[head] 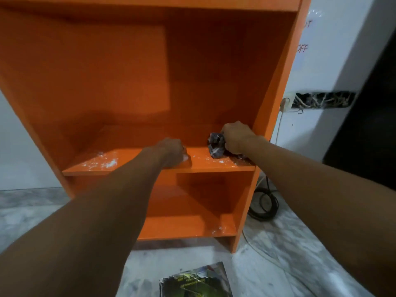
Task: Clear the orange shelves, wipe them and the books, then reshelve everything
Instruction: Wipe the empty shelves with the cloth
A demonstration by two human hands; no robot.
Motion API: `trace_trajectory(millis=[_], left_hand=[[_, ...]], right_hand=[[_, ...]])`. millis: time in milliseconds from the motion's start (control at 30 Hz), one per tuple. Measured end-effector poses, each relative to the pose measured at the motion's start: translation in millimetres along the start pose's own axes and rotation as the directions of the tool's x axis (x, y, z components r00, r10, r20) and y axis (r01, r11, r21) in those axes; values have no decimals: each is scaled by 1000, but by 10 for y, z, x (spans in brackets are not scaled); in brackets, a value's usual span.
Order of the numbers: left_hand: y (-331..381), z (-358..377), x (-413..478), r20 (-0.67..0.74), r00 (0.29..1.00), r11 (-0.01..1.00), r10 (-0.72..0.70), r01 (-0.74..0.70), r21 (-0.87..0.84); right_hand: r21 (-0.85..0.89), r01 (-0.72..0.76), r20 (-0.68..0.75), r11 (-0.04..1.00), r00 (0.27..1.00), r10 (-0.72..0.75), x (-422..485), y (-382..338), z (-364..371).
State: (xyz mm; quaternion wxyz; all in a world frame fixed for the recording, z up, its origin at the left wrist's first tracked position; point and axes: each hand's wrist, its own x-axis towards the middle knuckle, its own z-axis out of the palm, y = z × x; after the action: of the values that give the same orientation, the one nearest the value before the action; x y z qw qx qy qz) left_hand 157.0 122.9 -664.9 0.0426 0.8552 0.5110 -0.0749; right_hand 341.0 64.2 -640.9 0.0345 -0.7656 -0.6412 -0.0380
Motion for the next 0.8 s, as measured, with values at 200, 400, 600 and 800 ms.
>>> trace_trajectory(millis=[200,400,600,800], left_hand=[[-61,-119,35,63,998,1000,-6,6,2],[-16,-126,-10,36,999,1000,-12,12,11],[-11,-145,-42,45,999,999,5,-7,48],[-48,-120,-41,47,999,999,12,-15,47]], right_hand=[[86,47,76,995,996,-54,-129,53,-17],[93,108,124,990,985,-119,-1109,86,-88],[383,108,-32,918,994,-104,-1239,18,-244],[391,34,-88,920,996,0,-199,-76,-238]])
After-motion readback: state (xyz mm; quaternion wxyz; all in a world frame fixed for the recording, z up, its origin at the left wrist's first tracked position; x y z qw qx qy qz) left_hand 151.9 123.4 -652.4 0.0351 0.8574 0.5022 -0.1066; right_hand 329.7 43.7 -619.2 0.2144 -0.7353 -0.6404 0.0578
